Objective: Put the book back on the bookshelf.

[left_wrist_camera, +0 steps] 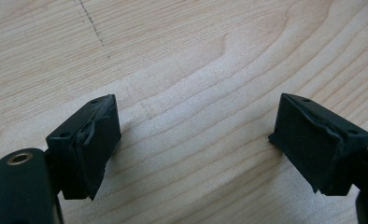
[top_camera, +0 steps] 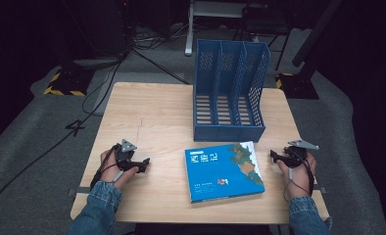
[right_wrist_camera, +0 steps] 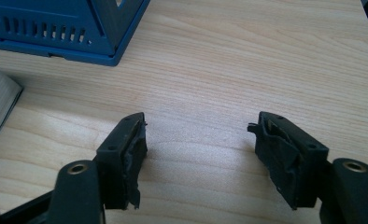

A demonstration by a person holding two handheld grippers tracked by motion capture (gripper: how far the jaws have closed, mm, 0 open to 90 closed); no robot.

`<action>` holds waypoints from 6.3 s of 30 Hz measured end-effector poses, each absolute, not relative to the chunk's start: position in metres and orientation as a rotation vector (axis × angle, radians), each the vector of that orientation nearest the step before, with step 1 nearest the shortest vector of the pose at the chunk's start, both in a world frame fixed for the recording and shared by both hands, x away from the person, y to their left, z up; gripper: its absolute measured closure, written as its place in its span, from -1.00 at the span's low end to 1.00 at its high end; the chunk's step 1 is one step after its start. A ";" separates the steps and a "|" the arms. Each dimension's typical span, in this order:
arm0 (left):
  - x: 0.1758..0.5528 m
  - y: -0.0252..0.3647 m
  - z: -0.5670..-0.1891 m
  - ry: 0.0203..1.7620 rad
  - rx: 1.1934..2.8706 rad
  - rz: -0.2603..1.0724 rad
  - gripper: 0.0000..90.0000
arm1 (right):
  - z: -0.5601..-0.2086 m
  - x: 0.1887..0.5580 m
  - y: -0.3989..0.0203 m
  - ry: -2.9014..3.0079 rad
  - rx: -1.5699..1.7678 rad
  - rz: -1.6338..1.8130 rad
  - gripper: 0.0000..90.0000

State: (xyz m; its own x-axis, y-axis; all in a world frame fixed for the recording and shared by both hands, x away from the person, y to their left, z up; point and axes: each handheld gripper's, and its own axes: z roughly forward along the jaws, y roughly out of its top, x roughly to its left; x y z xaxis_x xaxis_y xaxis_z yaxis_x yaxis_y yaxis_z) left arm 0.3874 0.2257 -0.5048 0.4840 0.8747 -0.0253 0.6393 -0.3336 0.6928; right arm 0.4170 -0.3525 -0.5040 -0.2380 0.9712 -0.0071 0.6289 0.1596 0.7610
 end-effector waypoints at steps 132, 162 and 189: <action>0.367 0.035 -0.378 0.677 2.325 -0.114 0.90 | -0.400 0.298 -0.221 2.224 0.668 1.171 -0.27; 0.389 0.023 -0.364 0.676 2.310 -0.148 0.90 | -0.444 0.282 -0.133 2.122 0.314 0.945 -0.63; 0.396 0.022 -0.378 0.774 2.301 -0.169 0.89 | -0.487 0.314 -0.128 1.927 0.365 0.627 -0.99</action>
State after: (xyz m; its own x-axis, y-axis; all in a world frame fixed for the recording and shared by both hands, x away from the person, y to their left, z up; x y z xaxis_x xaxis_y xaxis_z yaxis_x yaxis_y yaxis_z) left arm 0.3957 0.0222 -0.3781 0.8137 0.4839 -0.3221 0.5741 -0.5817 0.5763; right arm 0.3136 -0.1277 -0.4869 -0.4226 0.5128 -0.7473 -0.0252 0.8176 0.5753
